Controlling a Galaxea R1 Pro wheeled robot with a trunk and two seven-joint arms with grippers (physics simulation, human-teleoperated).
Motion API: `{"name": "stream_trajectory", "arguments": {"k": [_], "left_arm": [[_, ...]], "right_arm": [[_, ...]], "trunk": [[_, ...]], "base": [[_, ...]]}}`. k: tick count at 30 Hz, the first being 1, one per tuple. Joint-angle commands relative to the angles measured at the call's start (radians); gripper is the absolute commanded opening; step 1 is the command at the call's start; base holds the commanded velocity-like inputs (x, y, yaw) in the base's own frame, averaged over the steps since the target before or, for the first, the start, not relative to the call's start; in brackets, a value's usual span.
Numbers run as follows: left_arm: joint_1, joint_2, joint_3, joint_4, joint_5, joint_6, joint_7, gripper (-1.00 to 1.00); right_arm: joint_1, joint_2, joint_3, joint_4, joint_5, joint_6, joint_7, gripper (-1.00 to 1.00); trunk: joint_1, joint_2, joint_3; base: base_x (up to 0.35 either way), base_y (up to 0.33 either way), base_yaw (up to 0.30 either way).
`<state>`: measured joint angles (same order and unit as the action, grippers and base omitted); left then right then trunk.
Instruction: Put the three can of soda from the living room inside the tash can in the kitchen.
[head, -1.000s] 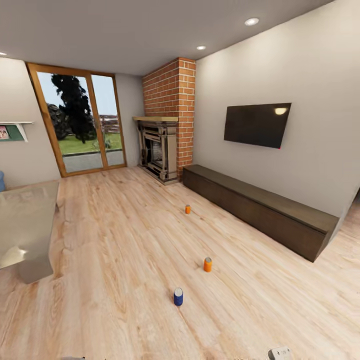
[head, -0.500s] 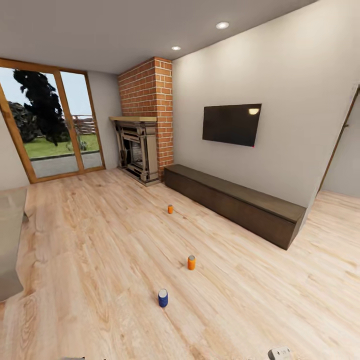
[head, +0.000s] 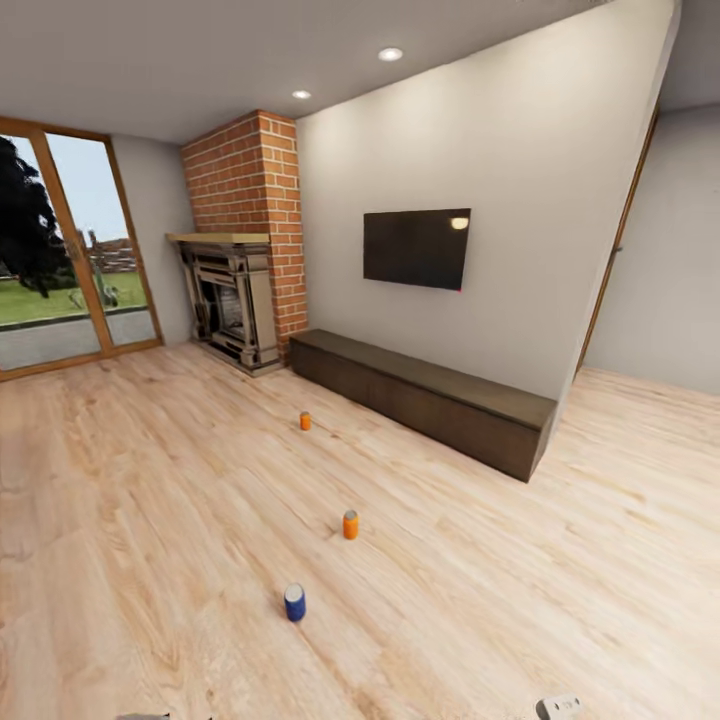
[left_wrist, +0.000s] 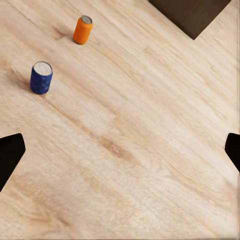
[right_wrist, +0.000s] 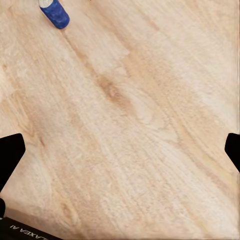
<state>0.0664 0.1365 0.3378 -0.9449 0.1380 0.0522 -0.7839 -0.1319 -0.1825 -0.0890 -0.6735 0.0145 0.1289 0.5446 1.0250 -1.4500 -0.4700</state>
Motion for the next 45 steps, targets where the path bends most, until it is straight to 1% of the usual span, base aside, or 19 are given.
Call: {"name": "stream_trajectory", "arguments": {"k": [1, 25, 45], "left_arm": [[0.0, 0.0, 0.0, 0.0, 0.0, 0.0, 0.0, 1.0], [0.0, 0.0, 0.0, 0.0, 0.0, 0.0, 0.0, 1.0], [0.0, 0.0, 0.0, 0.0, 0.0, 0.0, 0.0, 1.0]], "right_arm": [[0.0, 0.0, 0.0, 0.0, 0.0, 0.0, 0.0, 1.0], [0.0, 0.0, 0.0, 0.001, 0.001, 0.0, -0.001, 1.0], [0.0, 0.0, 0.0, 0.002, 0.001, -0.002, -0.002, 1.0]], "trunk": [[0.0, 0.0, 0.0], [0.0, 0.0, 0.0], [0.0, 0.0, -0.007]], "base": [[0.0, 0.0, -0.268], [0.0, 0.0, -0.268], [0.0, 0.0, -0.268]]}}
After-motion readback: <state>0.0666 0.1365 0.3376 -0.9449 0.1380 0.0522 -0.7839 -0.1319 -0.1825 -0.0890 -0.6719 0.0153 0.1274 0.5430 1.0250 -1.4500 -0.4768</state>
